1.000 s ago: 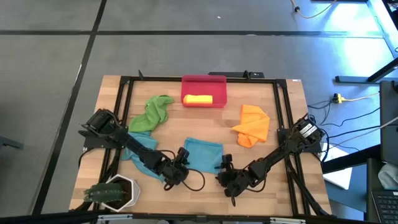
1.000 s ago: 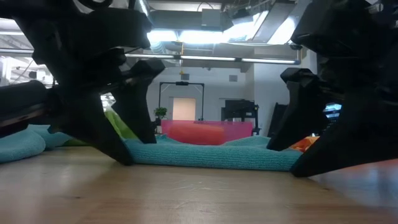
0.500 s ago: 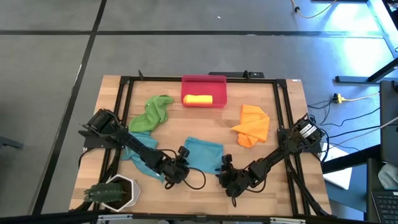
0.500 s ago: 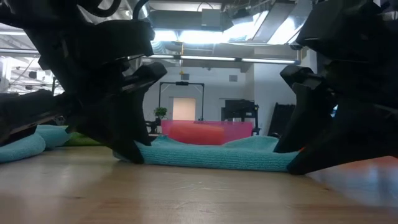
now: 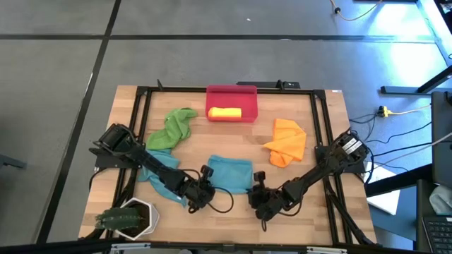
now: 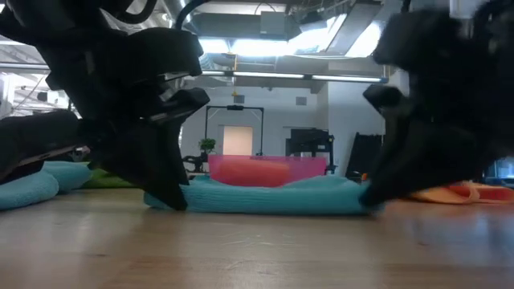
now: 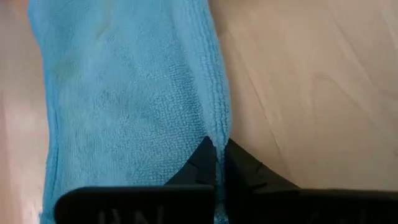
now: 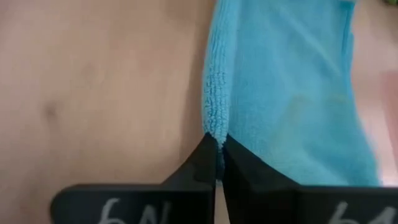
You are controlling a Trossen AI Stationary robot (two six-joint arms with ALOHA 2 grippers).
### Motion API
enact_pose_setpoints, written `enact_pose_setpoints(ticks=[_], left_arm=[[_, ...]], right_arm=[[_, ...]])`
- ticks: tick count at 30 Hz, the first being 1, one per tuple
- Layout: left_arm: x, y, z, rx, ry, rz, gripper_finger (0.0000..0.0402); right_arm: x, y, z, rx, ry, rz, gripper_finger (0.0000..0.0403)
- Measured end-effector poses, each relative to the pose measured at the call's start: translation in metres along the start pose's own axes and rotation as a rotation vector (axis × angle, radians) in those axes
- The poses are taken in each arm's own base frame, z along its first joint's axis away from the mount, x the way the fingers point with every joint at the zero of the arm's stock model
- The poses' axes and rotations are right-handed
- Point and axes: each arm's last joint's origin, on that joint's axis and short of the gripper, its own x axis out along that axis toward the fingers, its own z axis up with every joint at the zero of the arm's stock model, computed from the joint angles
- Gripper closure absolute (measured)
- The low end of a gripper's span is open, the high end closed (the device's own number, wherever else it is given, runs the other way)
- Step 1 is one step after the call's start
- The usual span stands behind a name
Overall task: Roll microfiber towels into tight, uniform cylinder then place into a basket
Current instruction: Roll the left blue microfiber cloth
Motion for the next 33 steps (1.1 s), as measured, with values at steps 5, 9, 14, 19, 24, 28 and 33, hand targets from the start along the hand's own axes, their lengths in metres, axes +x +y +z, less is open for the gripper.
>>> enact_pose_setpoints(ticks=[5,9,14,19,24,28,33], left_arm=[[-0.015,0.000,0.005,-0.025,-0.038,-0.073,0.0401],[-0.030,0.008,0.011,-0.071,-0.091,-0.142,0.0401],[-0.039,0.019,0.014,-0.126,-0.111,-0.245,0.0401],[-0.035,0.031,0.011,-0.176,-0.074,-0.348,0.0401],[-0.030,0.042,0.009,-0.166,-0.074,-0.412,0.0401],[-0.020,0.046,0.000,-0.181,-0.138,-0.470,0.0401],[-0.008,0.052,-0.018,-0.277,-0.159,-0.534,0.0401]], right_arm=[[-0.009,-0.005,0.010,0.093,0.006,0.021,0.0393],[-0.014,-0.006,0.014,0.177,0.005,0.075,0.0397],[-0.014,-0.013,0.018,0.278,0.025,0.150,0.0396],[-0.009,-0.020,0.021,0.364,0.061,0.218,0.0396],[-0.003,-0.024,0.028,0.418,0.002,0.405,0.0397],[0.006,-0.031,0.018,0.474,-0.093,0.552,0.0397],[0.018,-0.044,-0.013,0.617,-0.114,0.544,0.0397]])
